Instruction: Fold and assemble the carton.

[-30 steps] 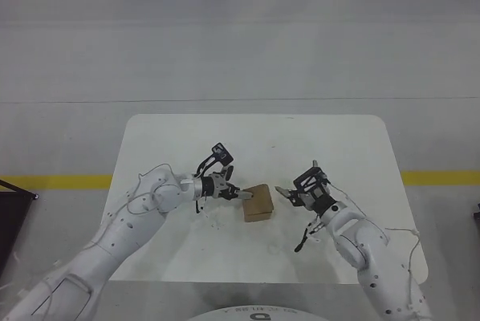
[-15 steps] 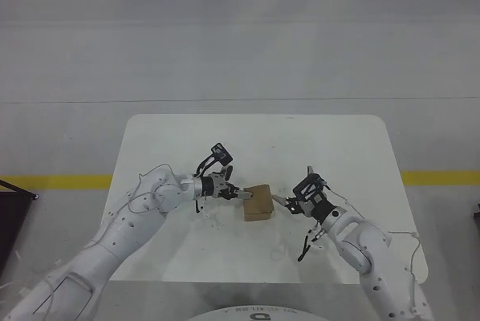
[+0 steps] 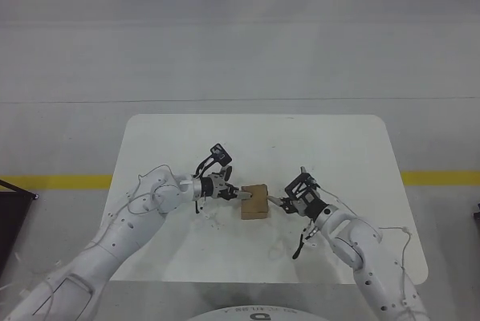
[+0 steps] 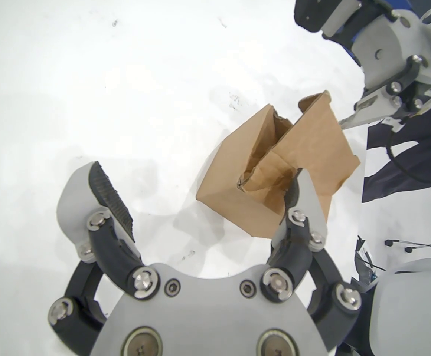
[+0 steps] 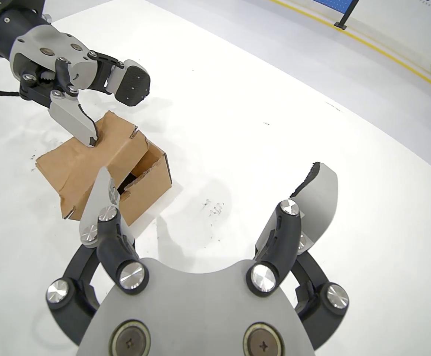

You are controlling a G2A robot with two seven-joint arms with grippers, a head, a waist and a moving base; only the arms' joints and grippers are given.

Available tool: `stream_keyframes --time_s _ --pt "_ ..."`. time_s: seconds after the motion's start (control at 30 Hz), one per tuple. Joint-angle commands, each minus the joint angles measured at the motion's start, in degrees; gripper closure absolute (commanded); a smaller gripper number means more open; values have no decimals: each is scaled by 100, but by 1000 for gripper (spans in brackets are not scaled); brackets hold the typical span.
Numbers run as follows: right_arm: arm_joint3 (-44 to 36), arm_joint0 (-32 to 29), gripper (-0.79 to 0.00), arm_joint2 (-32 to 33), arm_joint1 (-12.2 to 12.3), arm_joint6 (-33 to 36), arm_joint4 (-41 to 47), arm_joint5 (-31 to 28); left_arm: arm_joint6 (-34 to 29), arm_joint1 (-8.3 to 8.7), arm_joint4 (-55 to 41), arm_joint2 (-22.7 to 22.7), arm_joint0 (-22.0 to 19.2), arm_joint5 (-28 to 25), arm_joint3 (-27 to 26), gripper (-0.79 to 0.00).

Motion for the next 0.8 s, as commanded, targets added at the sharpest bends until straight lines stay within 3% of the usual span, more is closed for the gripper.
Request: stream_keyframes --time_s 0.0,0.77 --pt "14 0 -785 -1 3 2 -20 -2 -9 -4 1 4 -3 -7 11 -785" --pt "-10 -28 -785 -138 14 -39 -168 37 -20 -10 33 -46 50 -25 -17 -785"
